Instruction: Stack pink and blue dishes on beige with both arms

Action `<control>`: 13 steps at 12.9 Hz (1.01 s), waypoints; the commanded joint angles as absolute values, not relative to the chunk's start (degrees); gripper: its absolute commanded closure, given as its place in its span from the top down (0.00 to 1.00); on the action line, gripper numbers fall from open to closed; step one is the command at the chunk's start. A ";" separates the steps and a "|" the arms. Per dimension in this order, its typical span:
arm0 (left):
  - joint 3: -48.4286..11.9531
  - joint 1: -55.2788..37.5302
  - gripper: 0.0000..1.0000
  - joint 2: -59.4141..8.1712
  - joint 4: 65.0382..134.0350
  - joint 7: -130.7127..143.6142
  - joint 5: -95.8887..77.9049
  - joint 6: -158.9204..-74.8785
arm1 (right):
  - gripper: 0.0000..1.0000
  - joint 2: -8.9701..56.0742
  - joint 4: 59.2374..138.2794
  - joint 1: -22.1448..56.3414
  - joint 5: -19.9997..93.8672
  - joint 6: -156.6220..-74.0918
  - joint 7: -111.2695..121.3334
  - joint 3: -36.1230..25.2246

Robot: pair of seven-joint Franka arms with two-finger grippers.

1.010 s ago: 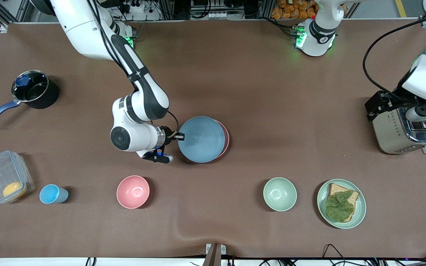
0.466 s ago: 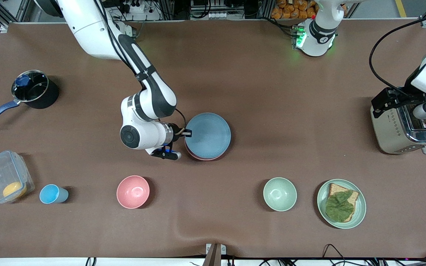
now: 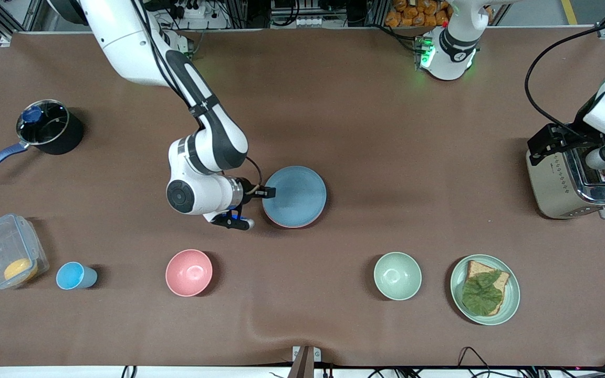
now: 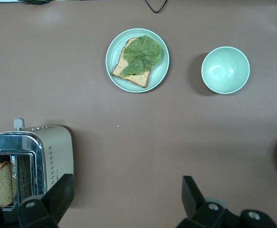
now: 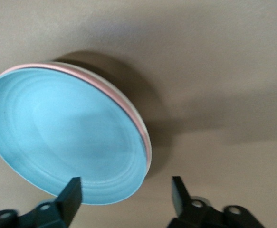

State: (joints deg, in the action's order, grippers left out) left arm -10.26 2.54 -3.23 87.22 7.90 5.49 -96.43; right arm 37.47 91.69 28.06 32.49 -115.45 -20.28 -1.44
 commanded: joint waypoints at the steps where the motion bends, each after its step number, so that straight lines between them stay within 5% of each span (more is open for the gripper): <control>1: -10.02 2.37 1.00 -2.81 87.19 7.65 4.39 -95.62 | 1.00 36.04 90.27 25.76 32.70 -111.37 -20.30 -2.45; 13: -10.02 2.46 1.00 -2.37 87.19 7.91 2.29 -95.54 | 1.00 26.20 86.22 9.50 14.87 -94.67 -6.87 -8.35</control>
